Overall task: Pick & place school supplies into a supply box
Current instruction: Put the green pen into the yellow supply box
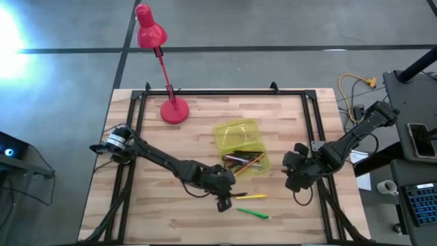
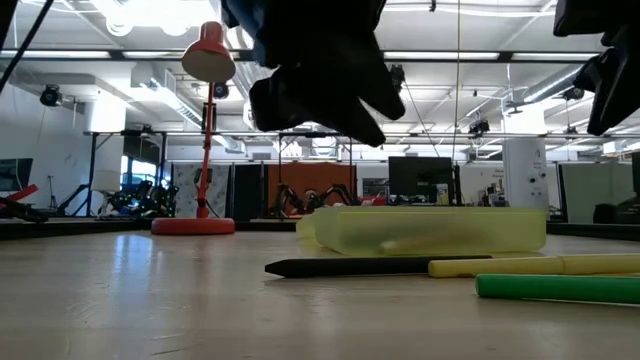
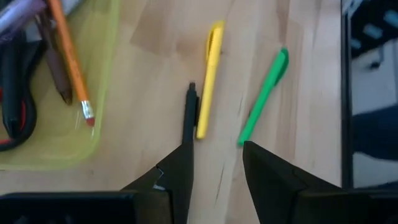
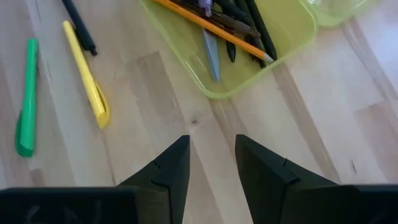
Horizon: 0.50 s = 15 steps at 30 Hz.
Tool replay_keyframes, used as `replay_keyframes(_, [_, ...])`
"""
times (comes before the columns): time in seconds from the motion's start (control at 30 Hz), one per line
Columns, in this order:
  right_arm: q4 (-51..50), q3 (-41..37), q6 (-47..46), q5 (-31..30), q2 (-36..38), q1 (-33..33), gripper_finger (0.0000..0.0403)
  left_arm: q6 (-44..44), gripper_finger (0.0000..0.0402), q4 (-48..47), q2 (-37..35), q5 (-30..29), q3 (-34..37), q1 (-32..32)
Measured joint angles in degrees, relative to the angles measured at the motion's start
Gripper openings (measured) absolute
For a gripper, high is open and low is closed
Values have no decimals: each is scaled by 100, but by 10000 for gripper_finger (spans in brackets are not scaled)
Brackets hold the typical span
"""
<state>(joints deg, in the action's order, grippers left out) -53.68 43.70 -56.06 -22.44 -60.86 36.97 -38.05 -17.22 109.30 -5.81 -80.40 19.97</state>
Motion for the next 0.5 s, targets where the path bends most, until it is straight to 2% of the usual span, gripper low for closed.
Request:
replay_keyframes(0.1, [3, 0, 110, -83, 0, 0, 118, -243, 122, 26, 0, -36, -29, -18])
replay_keyframes(0.27, [3, 2, 330, -160, 0, -61, 118, -106, 122, -19, 0, -46, 1, -36])
replay_keyframes(0.5, [-5, 0, -332, -323, -4, -87, 118, 42, 122, -453, 17, -46, 59, -133])
